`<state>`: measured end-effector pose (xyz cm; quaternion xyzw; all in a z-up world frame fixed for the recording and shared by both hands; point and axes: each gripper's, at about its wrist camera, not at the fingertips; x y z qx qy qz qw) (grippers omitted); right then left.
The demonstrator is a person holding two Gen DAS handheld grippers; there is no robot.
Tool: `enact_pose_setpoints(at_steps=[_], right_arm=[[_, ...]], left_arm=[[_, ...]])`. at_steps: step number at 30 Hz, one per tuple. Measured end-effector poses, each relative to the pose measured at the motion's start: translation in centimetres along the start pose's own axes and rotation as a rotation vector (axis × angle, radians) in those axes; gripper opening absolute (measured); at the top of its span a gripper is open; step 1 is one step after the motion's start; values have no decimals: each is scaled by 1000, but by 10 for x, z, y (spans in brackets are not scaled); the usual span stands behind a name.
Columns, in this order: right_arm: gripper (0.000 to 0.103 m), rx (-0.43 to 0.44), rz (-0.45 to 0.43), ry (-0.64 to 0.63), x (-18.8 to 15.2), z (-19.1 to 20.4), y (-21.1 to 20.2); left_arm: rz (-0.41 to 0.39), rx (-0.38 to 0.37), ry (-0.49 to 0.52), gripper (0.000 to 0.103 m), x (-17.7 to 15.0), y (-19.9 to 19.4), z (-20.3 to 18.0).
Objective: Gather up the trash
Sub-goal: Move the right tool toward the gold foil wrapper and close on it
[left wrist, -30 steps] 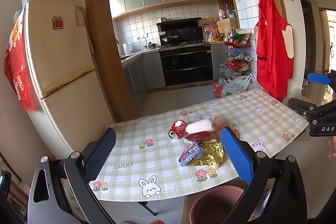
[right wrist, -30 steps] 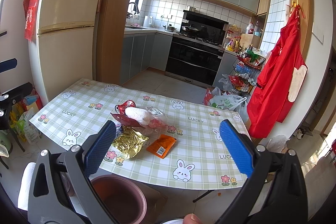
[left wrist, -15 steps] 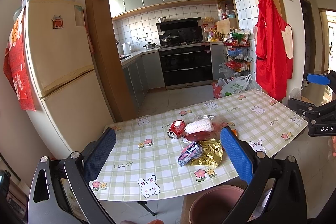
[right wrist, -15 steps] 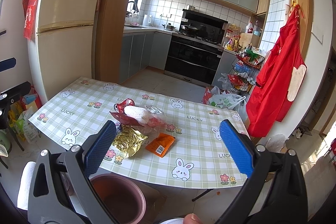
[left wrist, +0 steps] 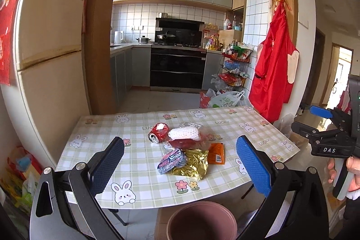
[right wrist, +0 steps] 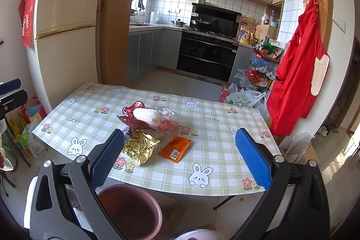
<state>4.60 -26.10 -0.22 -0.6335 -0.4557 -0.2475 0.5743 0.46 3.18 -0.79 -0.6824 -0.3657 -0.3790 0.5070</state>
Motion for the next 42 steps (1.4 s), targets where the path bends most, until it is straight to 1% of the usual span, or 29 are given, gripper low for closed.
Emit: enact_pose_setpoints(at_steps=[3,7,9,13,15,18,19,20,22,26,31,33,36,38,41,42], right_arm=[[97,20,31,39,-13,-5,16],[97,40,77,86,-37,-7,44],[97,62,100,113,-48,-9,61],[98,105,146,143,-63,-9,93],[97,119,156,157,-69,-8,107],[98,121,151,169,-74,-9,124],[98,120,150,171,-75,-10,129],[98,124,154,174,-77,-11,135],[98,144,167,185,-80,-12,148],[98,158,188,174,-83,-12,168],[97,182,283,126,-90,-5,200],[97,218,304,124,-95,-3,212],[97,270,318,164,-99,-5,228],[97,311,309,183,-99,-8,237],[96,350,296,186,-95,-6,249],[92,359,298,180,-94,-4,255]], left_arm=[[16,1,-22,98,-16,12,10],[38,57,-51,98,-41,37,26],[56,68,-62,98,-51,52,34],[83,103,-30,98,-71,83,43],[104,103,-23,98,-77,95,47],[137,74,-44,97,-86,117,50],[148,71,-42,94,-89,125,50],[159,72,-35,89,-91,131,47],[191,77,-9,85,-95,145,42],[225,44,-4,83,-98,169,38],[254,36,41,78,-101,191,28],[267,39,51,75,-104,200,27],[292,43,55,71,-109,214,29],[306,41,53,67,-110,221,31],[321,37,58,64,-110,233,32],[328,35,62,64,-110,237,32]])
Point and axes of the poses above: each gripper's, at about its wrist camera, not at the fingertips, and y roughly the way its jaws point, z to its left, x to its top, and after that the axes turned 7 degrees about -y, right-handed
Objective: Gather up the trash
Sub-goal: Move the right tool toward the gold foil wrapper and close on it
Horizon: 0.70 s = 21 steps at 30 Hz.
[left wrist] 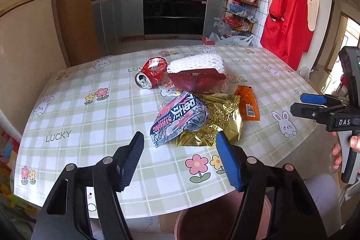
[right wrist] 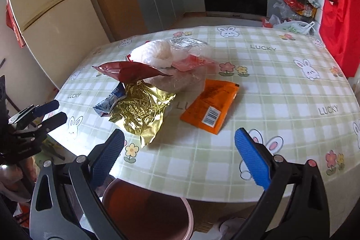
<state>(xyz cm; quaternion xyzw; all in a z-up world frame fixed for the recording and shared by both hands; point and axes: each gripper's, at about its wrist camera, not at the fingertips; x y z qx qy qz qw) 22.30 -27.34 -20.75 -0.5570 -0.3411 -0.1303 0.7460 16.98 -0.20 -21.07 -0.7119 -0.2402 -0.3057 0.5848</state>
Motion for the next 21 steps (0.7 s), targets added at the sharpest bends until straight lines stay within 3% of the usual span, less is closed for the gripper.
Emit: enact_pose_setpoints(at_steps=[3,8,16,18,21], right_arm=[[71,71,27,-27,8,4,20],[53,153,61,-31,18,13,61],[51,180,145,66,19,11,126],[25,212,152,97,17,10,129],[15,225,117,91,17,14,115]], left_arm=[[3,-5,9,64,1,8,-2],[20,-7,-3,64,2,20,0],[42,-3,-14,64,0,31,6],[47,-2,-13,64,0,33,7],[51,-2,-15,63,0,35,8]])
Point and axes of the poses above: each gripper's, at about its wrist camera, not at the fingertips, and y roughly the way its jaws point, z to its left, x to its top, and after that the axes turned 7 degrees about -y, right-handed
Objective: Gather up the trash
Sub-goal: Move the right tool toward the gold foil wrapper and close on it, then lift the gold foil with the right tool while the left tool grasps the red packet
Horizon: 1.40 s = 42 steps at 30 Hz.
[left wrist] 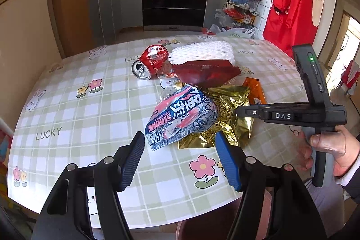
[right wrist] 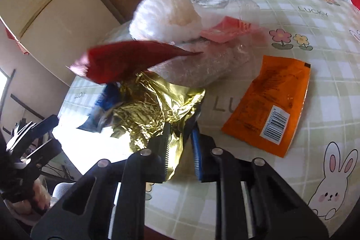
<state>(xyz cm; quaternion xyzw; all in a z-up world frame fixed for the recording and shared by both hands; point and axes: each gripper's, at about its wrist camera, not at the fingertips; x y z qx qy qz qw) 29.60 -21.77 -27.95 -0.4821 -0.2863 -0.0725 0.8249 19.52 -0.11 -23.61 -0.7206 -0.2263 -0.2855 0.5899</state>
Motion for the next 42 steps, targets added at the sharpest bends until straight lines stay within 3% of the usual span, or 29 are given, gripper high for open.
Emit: enact_pose_setpoints(at_steps=[2,12,26,37,42], right_arm=[[9,-15,-21,-16,-2,3,-11],[7,-126,-39,-72,-18,0,-51],[5,-162,-68,-45,-22,-7,-79],[5,-221,-124,-55,-24,-13,-122],[5,-258,-175,-47,-24,-20,-144]], left_arm=[[2,0,-3,63,1,1,0],[29,-32,-5,63,-3,9,-8],[51,-43,-37,63,-3,10,-8],[48,-140,20,63,20,19,-59],[56,-146,36,63,31,28,-72]])
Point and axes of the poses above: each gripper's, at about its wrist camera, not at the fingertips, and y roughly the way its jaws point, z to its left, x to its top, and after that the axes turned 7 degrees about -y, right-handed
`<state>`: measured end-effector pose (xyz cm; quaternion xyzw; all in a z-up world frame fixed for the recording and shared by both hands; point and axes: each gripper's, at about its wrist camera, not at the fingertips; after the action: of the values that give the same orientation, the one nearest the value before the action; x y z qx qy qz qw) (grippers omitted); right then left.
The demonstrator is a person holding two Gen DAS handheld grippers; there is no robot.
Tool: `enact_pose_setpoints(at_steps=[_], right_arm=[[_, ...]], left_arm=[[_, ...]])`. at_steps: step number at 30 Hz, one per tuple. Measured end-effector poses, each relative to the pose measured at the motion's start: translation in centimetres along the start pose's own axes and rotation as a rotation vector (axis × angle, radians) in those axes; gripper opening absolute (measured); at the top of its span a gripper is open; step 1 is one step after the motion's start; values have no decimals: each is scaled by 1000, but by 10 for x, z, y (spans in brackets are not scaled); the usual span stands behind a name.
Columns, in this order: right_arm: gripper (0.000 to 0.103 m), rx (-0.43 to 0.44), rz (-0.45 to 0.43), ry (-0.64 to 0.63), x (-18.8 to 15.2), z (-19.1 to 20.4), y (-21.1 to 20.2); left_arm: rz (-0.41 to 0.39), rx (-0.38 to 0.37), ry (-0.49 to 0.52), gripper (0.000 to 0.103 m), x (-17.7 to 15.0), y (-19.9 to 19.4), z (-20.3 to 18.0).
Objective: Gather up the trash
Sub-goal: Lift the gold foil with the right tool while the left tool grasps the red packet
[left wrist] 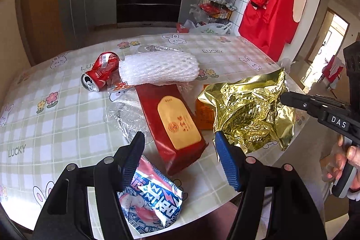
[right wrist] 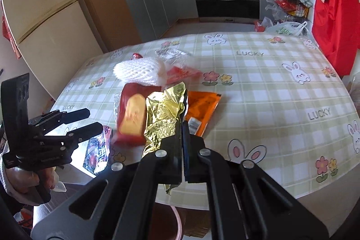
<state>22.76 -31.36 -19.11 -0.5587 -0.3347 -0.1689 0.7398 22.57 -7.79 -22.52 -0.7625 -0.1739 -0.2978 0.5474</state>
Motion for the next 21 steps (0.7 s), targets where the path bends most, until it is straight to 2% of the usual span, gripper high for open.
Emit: enact_pose_setpoints(at_steps=[9,12,21], right_arm=[[5,-29,-45,44,3,-21,-13],[5,-31,-42,58,-1,-28,-12],[5,-38,-43,77,-4,-38,-13]], left_arm=[[87,-38,-126,63,11,35,19],[146,-79,-183,57,8,52,27],[247,-78,-280,56,11,87,44]])
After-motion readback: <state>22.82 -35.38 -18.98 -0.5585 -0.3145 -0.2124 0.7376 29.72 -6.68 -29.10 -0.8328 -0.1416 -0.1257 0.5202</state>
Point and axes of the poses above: each gripper's, at about its wrist camera, not at the fingertips, and y roughly the way its jaws point, z to its left, x to its top, and after that the axes turned 7 degrees about -y, right-handed
